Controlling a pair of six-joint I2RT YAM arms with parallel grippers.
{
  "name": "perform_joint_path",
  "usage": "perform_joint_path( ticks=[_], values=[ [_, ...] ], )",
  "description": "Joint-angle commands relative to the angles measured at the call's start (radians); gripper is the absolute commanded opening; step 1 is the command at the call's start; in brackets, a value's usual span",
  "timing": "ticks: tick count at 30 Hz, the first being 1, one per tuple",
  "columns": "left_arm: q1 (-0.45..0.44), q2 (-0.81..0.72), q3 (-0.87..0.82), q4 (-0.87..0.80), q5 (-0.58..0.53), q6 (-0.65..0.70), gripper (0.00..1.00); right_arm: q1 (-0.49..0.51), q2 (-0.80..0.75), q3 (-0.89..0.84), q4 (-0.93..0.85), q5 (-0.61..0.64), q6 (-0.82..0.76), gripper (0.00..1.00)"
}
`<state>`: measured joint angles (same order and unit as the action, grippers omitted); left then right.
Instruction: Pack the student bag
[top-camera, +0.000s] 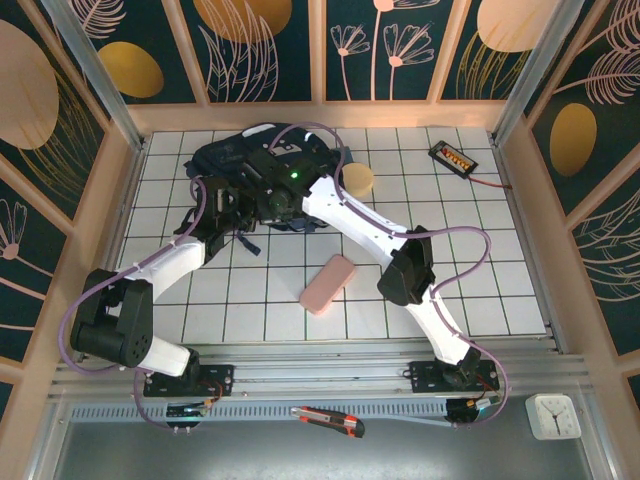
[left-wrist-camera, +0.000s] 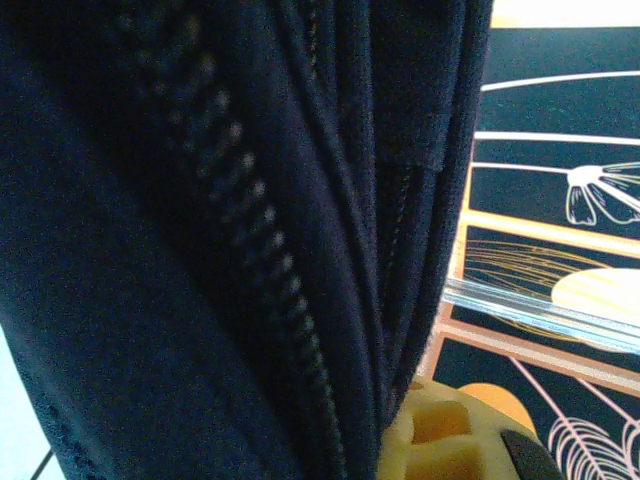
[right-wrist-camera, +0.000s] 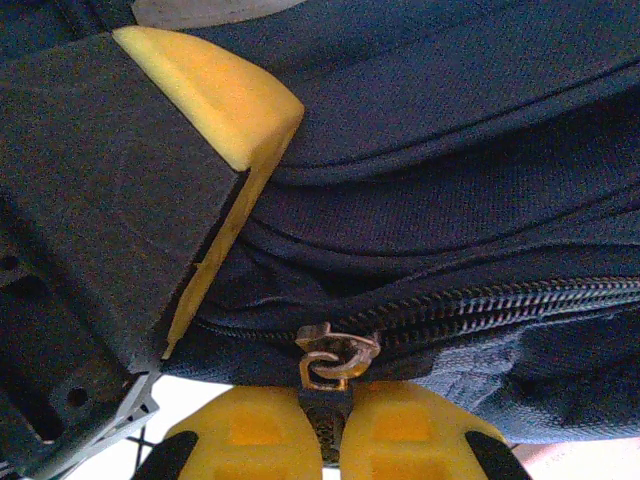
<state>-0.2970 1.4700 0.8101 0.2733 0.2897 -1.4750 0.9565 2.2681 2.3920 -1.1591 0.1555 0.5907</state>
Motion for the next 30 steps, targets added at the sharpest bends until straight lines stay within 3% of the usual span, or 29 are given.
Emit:
perform_joint_path(
  ticks=[1,7,10,26,30],
  values=[
    [-0.02,-0.057,0.004,0.119,0.068,-0.002,0.0,-0.025,-0.08,-0.114,0.05,0.021,0.027,0.0],
    [0.02,-0.083,-0.025,0.098,0.064,0.024,0.0,-0.111,-0.326,-0.535,0.189,-0.044,0.056,0.0],
    [0.038,-0.098,-0.036,0.096,0.068,0.03,0.0,-0.171,-0.405,-0.659,0.232,-0.073,0.045,0.0],
    [0.136,-0.166,-0.084,0.073,0.122,0.091,0.0,-0.402,-0.435,-0.786,0.405,-0.133,-0.195,0.0],
    [0.181,-0.165,-0.082,0.051,0.136,0.123,0.0,-0.403,-0.42,-0.778,0.463,-0.184,-0.278,0.0]
  ],
)
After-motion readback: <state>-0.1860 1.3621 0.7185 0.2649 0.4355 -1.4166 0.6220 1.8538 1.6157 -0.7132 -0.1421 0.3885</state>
